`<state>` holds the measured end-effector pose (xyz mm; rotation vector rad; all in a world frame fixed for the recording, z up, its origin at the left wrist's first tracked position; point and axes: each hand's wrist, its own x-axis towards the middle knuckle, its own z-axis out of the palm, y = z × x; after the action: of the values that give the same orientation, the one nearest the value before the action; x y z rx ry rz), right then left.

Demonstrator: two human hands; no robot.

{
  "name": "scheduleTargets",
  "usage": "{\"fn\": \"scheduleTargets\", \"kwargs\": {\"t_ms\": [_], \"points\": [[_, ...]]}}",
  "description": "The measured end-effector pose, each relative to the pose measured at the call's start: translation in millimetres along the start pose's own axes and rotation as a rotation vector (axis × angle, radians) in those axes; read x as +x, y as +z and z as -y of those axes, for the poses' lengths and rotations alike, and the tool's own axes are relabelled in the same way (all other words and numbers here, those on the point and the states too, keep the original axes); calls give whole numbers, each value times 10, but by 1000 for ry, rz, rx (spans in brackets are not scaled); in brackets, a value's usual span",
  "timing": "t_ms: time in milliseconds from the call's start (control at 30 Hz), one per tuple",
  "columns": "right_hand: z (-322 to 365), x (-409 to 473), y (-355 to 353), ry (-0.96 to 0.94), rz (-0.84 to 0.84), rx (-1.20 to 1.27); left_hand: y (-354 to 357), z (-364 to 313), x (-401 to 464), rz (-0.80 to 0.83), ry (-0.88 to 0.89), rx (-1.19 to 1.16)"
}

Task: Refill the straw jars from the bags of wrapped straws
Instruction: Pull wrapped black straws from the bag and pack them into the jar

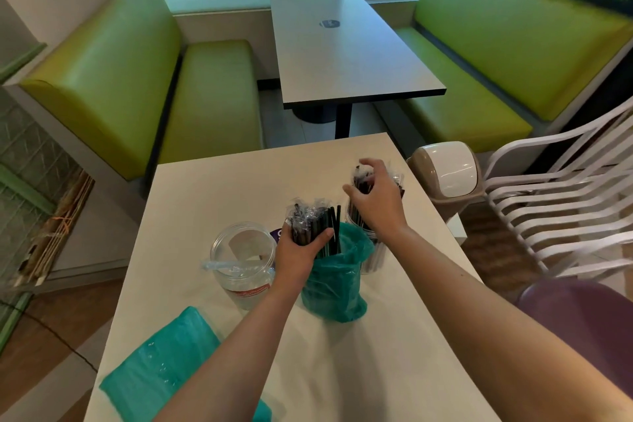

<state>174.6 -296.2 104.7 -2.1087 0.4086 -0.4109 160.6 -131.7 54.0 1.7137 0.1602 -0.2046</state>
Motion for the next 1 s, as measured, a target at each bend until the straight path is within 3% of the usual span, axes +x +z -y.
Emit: {"fn": "scheduleTargets", "kwargs": {"t_ms": [200, 567, 767, 1000], "points": [[-86, 8, 45, -56, 35, -173, -11, 6, 5, 0, 9, -20], [-68, 1, 35, -177, 29, -186, -27, -8, -3, 13, 7, -45], [29, -362, -25, -266, -108, -279, -47, -22, -21, 10, -8, -39], [-139, -698, 160, 82, 89, -59, -85, 11, -26, 16, -8, -40]]}}
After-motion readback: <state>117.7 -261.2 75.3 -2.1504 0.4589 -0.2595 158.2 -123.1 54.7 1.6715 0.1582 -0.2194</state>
